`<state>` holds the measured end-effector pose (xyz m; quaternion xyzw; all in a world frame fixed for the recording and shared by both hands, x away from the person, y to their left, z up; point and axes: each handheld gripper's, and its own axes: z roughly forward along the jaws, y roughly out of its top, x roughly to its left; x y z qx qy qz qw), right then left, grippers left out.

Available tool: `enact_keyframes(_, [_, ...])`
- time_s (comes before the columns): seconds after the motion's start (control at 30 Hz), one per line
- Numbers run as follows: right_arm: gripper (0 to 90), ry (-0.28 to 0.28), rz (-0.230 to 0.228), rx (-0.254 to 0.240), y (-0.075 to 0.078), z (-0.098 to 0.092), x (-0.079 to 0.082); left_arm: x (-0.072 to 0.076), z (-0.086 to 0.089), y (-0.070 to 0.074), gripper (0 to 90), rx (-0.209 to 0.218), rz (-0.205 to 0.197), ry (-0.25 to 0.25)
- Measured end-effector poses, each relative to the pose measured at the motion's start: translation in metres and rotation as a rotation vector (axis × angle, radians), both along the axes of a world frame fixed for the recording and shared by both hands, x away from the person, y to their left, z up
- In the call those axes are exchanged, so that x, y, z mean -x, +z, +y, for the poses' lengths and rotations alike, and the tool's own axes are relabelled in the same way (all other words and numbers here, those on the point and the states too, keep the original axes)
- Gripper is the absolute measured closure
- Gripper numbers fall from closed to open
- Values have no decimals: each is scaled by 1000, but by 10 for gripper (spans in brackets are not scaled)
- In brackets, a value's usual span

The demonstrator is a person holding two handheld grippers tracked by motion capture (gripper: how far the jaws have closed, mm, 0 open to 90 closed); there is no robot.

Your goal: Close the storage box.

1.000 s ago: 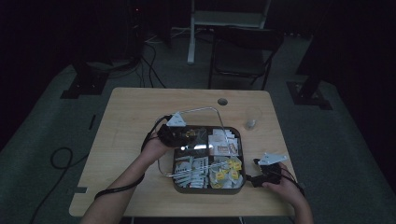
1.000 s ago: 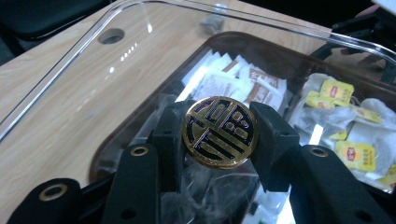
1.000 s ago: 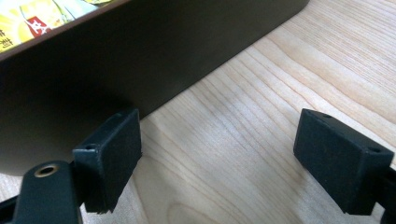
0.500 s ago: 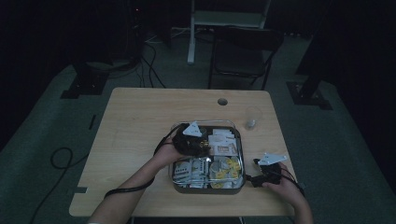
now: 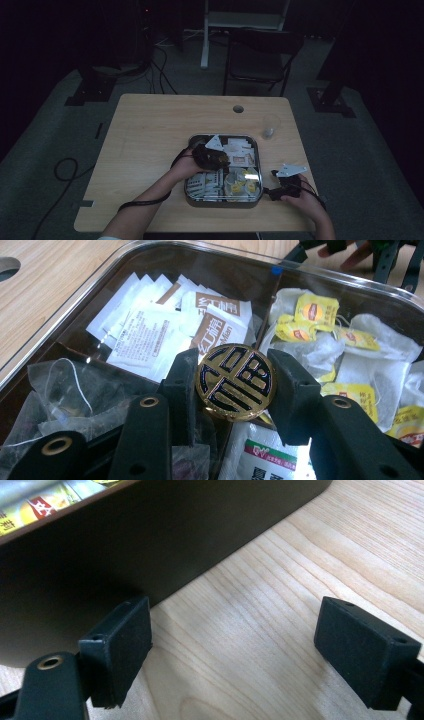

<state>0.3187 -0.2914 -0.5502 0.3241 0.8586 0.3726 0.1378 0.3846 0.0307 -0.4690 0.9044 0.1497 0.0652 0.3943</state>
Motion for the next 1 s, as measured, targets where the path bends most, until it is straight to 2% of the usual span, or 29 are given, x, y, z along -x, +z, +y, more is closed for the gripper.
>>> enact_keyframes(0.23, [151,0,-1,0,0,0,0,2,-2,-4,595,-2,10,-19])
enact_keyframes(0.6, [151,0,0,0,0,0,0,1,-1,-6,595,-7,10,-19])
enact_keyframes(0.63, [151,0,-1,0,0,0,0,1,1,-9,594,21,20,-12])
enact_keyframes(0.7, [150,0,-1,0,0,0,0,1,2,-10,594,36,26,-11])
enact_keyframes(0.9, [150,0,-1,0,0,0,0,1,2,-9,587,38,35,-1])
enact_keyframes(0.93, [150,0,-1,1,0,0,0,1,2,-9,566,46,47,1])
enact_keyframes(0.97, [151,0,-1,0,0,0,0,1,3,-8,491,59,52,9])
enact_keyframes(1.0, [151,0,-1,0,0,0,0,1,3,-8,456,59,52,9])
